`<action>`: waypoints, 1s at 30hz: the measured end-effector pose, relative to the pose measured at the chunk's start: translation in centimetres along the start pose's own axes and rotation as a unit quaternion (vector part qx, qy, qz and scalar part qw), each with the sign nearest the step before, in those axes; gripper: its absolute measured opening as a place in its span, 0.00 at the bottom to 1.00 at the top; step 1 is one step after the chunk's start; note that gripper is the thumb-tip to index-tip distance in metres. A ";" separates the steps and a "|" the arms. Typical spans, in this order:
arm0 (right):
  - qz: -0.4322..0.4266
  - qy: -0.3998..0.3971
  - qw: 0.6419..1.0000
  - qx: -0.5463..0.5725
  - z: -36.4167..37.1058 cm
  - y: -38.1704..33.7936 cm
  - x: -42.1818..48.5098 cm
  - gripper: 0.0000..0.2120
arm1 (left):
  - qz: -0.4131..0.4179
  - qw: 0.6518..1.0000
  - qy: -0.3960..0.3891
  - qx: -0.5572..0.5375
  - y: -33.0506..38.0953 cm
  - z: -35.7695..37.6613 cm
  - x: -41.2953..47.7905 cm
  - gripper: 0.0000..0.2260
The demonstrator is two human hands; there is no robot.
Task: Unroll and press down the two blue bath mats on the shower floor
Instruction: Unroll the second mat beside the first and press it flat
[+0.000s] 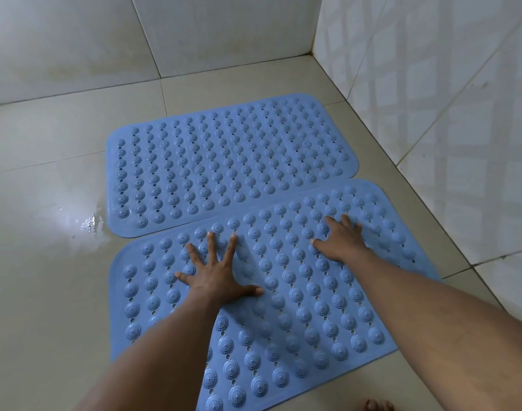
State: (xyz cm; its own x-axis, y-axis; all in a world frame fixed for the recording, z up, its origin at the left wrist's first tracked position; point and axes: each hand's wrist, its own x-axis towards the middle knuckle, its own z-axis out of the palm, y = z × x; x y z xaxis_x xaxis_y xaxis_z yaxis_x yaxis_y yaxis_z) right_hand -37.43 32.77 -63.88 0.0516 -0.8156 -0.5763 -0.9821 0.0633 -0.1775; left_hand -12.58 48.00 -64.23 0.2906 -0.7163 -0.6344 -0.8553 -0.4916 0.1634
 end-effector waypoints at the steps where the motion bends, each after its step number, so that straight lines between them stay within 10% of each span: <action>1: 0.004 -0.003 1.000 -0.003 0.2 -0.1 -0.3 0.41 | 0.001 1.000 0.004 0.006 -0.2 0.2 -0.1 0.61; 30: 0.005 0.013 1.000 -0.024 1.2 -0.8 -1.3 0.38 | 0.028 0.999 0.028 0.019 -1.9 -0.1 -0.3 0.55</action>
State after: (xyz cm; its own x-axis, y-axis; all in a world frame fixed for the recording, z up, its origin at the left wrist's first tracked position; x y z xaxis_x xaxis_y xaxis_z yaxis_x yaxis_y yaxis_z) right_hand -36.52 34.48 -63.94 0.0371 -0.8300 -0.5565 -0.9900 0.0452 -0.1333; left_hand -11.00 49.11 -64.30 0.2646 -0.7692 -0.5817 -0.8865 -0.4315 0.1673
